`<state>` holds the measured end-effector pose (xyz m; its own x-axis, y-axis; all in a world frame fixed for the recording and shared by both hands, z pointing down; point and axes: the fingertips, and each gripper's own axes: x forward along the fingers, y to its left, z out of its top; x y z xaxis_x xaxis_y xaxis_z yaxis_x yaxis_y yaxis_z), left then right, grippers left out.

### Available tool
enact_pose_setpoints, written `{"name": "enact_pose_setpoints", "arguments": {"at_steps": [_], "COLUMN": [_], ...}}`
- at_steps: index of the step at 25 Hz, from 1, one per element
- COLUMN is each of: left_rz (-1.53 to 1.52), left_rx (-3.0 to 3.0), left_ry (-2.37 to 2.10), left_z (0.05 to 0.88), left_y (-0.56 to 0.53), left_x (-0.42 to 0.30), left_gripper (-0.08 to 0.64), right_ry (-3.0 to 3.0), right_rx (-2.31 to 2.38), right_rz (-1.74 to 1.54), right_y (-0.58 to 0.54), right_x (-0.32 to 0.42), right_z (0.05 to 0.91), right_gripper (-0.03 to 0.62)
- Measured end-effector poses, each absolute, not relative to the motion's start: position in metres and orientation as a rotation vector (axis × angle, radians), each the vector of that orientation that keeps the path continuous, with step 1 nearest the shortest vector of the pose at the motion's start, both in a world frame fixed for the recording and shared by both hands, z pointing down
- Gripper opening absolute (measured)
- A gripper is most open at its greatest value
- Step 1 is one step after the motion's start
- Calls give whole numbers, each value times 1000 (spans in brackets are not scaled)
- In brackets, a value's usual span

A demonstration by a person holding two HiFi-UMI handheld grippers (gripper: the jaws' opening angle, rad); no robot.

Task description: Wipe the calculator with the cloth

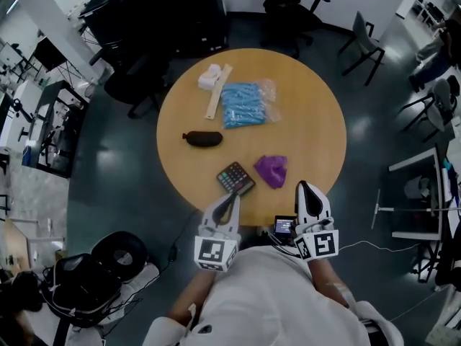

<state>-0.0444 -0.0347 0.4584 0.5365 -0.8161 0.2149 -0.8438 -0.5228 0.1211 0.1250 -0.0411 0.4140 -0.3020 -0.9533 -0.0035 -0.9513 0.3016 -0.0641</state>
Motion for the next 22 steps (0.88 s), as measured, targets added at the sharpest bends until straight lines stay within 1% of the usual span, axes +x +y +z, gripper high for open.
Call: {"name": "enact_pose_setpoints", "arguments": {"at_steps": [5, 22], "left_rz": [207, 221], "left_rx": [2511, 2493], "left_ry": [-1472, -1448], "left_z": [472, 476], "left_y": [-31, -32], "left_x": [-48, -45], "left_gripper": [8, 8], "right_ry": [2531, 2546], "right_rx": [-1819, -1782], "right_rz": [-147, -139], "right_y": [-28, -36], "right_x": [121, 121], "right_z": [433, 425], "right_gripper": [15, 15]}}
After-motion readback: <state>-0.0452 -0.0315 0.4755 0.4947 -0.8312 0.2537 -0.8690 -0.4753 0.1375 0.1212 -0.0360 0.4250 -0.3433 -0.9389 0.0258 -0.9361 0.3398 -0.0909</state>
